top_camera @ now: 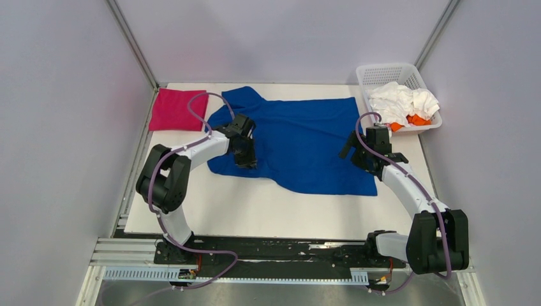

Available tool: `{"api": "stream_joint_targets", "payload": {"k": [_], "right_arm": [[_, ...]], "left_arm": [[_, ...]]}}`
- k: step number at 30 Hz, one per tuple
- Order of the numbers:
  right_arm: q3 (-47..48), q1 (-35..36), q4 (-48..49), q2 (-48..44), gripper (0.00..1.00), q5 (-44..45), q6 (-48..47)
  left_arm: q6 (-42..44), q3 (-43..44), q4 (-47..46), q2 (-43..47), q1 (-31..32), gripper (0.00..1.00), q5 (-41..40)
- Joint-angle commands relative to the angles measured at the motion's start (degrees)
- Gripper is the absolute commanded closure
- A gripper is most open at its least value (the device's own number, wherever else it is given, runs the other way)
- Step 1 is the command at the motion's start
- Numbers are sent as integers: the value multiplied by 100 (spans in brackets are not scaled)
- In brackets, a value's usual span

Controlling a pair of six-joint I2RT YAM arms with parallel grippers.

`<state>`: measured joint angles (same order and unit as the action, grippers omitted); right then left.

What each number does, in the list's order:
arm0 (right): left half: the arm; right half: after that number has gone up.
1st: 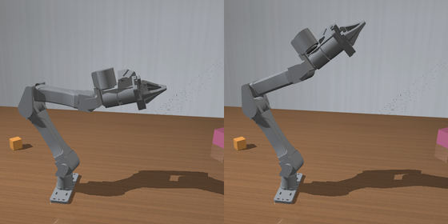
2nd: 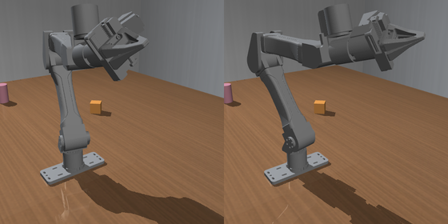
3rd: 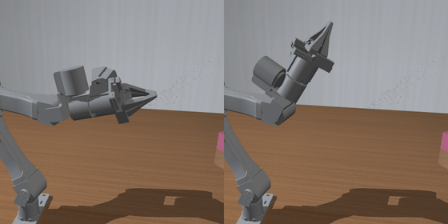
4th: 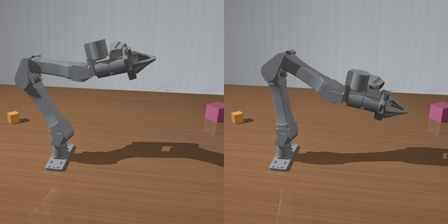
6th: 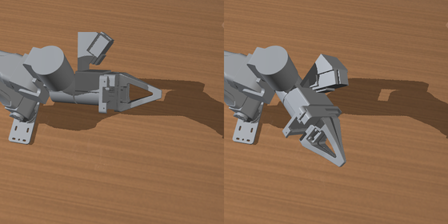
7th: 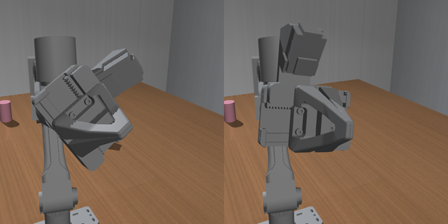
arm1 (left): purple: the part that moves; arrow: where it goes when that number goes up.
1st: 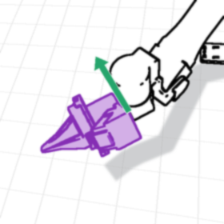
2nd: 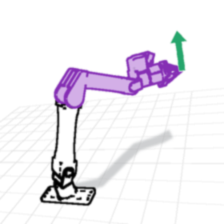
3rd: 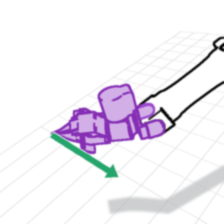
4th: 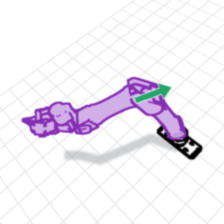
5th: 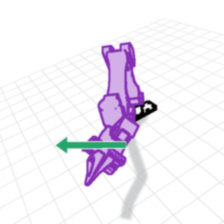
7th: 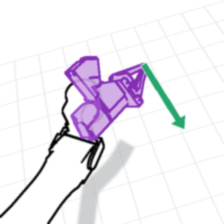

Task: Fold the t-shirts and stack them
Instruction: Flatten out the tshirt

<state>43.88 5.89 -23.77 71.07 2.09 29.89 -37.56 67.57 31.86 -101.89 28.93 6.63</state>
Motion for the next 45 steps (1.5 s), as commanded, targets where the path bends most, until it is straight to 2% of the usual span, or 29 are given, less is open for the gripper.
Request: {"api": "stream_joint_targets", "payload": {"k": [1, 2, 4, 11, 16, 25, 28, 32, 34, 38, 39, 42, 45], "right_arm": [[6, 24, 41, -56, 0, 101, -71], [-1, 24, 39, -58, 0, 104, -71], [-3, 22, 33, -66, 0, 106, -71], [-11, 26, 22, -97, 0, 83, -69], [-28, 26, -16, -131, 0, 34, -24], [-329, 37, -45, -289, 0, -391, 286], [-432, 57, -17, -335, 0, -525, 412], [-531, 94, 51, -423, 0, -620, 479], [-567, 98, 73, -440, 0, -629, 497], [-632, 116, 158, -415, 0, -655, 525], [-638, 121, 193, -397, 0, -683, 520], [-622, 140, 217, -349, 0, -703, 488], [-617, 157, 219, -361, 0, -667, 467]], "left_arm": [[-36, 118, 308, 233, 104, 73, -98], [-51, 126, 366, 232, 117, 77, -99], [-88, 137, 452, 268, 164, 79, -158], [-201, 218, 985, 525, 363, 81, -495], [-591, 13, 1357, 772, 610, 84, -556], [-1885, -1519, 1539, 1938, 1318, 84, -441], [-2274, -2051, 1426, 2204, 1762, 84, -217], [-2889, -2324, 1548, 2280, 2374, 84, -122], [-3194, -2373, 1708, 2316, 2654, 80, -122], [-3814, -2499, 1897, 2462, 3198, 54, -45], [-3839, -2510, 1909, 2498, 3306, 45, -33], [-3559, -2342, 1823, 2737, 3460, 28, 58], [-3006, -1946, 1756, 2978, 3558, 5, -29]]}}
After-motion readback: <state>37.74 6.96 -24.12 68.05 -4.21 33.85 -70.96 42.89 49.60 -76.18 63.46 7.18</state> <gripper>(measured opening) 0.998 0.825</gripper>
